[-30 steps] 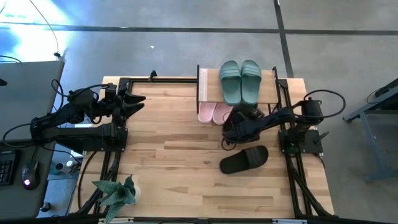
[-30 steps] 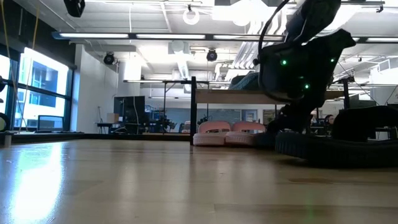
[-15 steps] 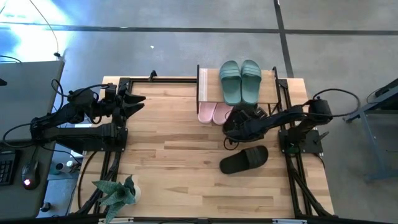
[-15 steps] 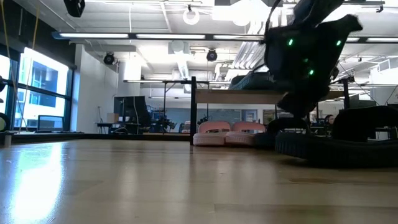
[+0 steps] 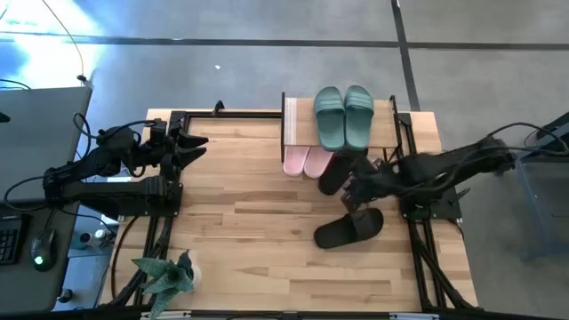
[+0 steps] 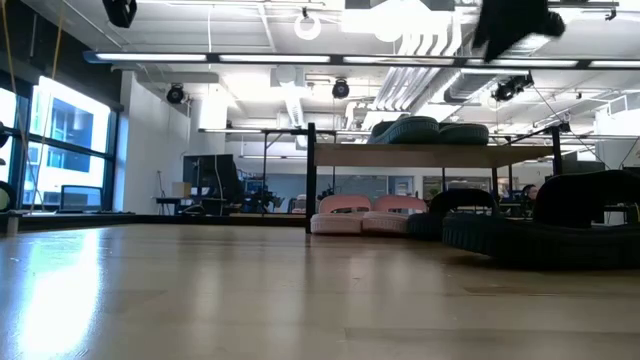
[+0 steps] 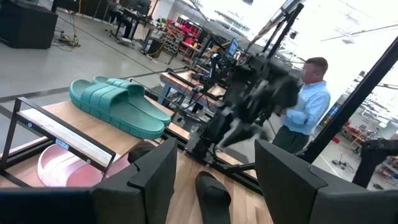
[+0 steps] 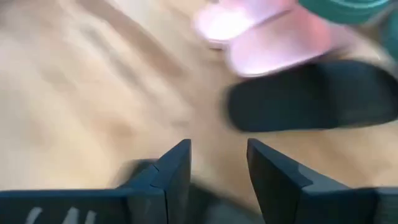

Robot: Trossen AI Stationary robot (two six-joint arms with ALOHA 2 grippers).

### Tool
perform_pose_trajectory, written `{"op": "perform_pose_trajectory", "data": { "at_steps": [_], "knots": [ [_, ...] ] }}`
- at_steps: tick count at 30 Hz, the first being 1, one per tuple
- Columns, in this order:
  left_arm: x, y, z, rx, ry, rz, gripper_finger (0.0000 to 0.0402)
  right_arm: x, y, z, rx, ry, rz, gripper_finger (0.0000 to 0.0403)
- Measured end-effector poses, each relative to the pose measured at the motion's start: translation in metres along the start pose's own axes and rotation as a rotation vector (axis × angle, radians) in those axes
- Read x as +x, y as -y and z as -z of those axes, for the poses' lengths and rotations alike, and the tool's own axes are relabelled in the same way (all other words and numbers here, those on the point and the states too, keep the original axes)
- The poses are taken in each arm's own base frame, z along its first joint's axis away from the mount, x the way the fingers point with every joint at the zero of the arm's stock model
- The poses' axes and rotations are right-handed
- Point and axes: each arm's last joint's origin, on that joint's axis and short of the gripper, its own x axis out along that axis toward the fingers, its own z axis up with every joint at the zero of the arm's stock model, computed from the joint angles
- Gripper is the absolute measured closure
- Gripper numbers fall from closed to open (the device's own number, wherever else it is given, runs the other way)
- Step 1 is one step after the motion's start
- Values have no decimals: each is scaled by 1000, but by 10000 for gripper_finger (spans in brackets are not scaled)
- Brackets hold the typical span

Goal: Pick and place slides into the shelf
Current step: Put the black slide under the shelf

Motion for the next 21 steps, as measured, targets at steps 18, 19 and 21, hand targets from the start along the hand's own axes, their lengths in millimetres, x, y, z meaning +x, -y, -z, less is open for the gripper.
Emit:
{"op": "perform_pose_trajectory", "data": {
  "at_steps": [18,19,21],
  "knots": [
    [0,0,0,0,0,0,204,-80,-46,-7,297,-336,-45,284],
    [0,0,0,0,0,0,204,-77,-50,-5,297,-363,-5,284],
    [0,0,0,0,0,0,204,-68,-62,1,295,-399,38,284]
  ]
}}
